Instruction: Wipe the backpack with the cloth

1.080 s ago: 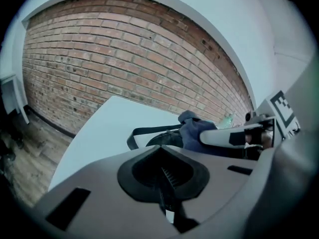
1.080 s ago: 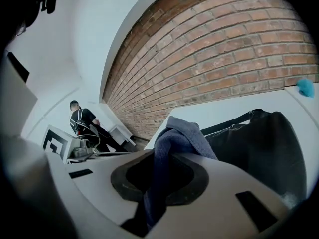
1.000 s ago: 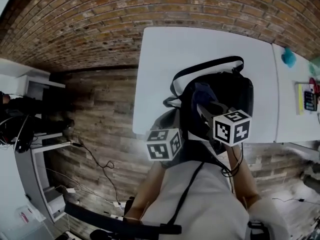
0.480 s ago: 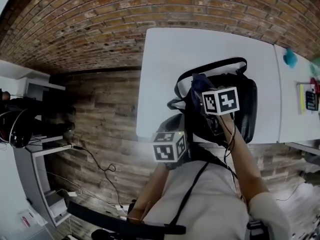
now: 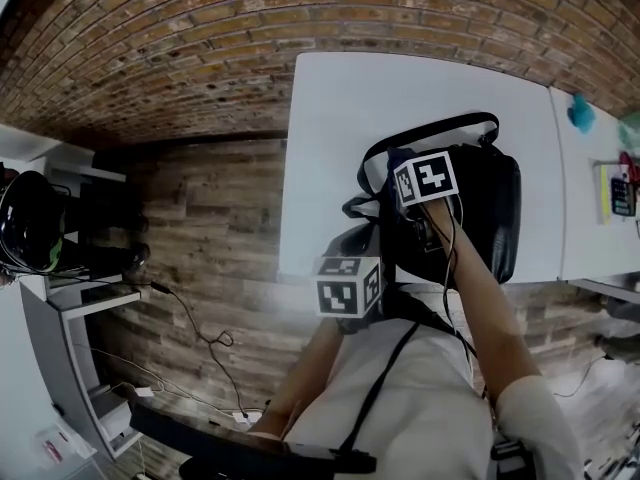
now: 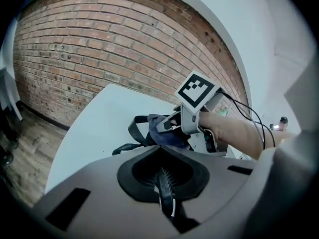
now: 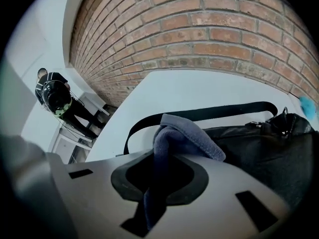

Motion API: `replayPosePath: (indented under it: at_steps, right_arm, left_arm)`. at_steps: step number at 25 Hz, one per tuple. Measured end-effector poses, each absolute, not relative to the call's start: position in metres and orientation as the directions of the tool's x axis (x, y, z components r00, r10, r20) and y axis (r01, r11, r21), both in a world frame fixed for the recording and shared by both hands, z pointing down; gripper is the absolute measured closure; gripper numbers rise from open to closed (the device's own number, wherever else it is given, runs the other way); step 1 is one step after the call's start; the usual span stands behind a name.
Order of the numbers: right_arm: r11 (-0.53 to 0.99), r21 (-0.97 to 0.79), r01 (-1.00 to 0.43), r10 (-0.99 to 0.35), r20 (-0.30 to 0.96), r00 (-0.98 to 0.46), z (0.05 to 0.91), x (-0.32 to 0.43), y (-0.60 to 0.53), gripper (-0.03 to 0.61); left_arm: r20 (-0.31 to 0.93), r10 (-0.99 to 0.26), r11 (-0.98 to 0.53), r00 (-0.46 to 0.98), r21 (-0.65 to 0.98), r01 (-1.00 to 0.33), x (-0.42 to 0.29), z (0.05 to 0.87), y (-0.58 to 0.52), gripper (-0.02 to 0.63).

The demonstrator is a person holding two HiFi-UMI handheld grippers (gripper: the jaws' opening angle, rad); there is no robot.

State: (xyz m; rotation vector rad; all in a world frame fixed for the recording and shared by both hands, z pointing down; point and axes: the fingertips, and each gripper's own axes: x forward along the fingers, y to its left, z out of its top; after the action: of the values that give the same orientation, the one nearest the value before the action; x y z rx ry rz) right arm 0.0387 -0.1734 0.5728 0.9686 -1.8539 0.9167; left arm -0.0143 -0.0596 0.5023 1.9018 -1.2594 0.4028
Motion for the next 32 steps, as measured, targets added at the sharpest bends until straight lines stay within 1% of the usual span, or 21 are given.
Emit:
replayPosePath:
  at_steps: [12, 18, 25, 32]
  right_arm:
    - [0.438, -0.158, -0.885, -0.249, 0.925, -0.288, 0.570, 0.044, -0.147, 0.540]
    - [0.445, -0.164, -0.880, -0.240, 0.925, -0.294, 0.564, 0.045, -0.131, 0.540]
    - [0.498, -0.119, -0.859, -0.223, 0.940, -0.259, 0.561, 0.043, -0.106, 0.540]
    - [0.497, -0.132, -0.858, -0.198, 0.945, -0.260, 0.559, 0.044, -0.084, 0.540]
  left_arm:
    - [0.630, -0.597, -0.228, 0.496, 0.459, -0.859, -0.017, 0.506, -0.056, 0.611]
    - [0.626, -0.595, -0.234, 0.503, 0.464, -0.854, -0.017, 0.506, -0.053, 0.611]
    - [0.622, -0.596, -0.243, 0.508, 0.463, -0.852, -0.020, 0.505, -0.051, 0.611]
    - [0.620, -0.594, -0.243, 0.512, 0.468, -0.850, -0.019, 0.504, -0.049, 0.611]
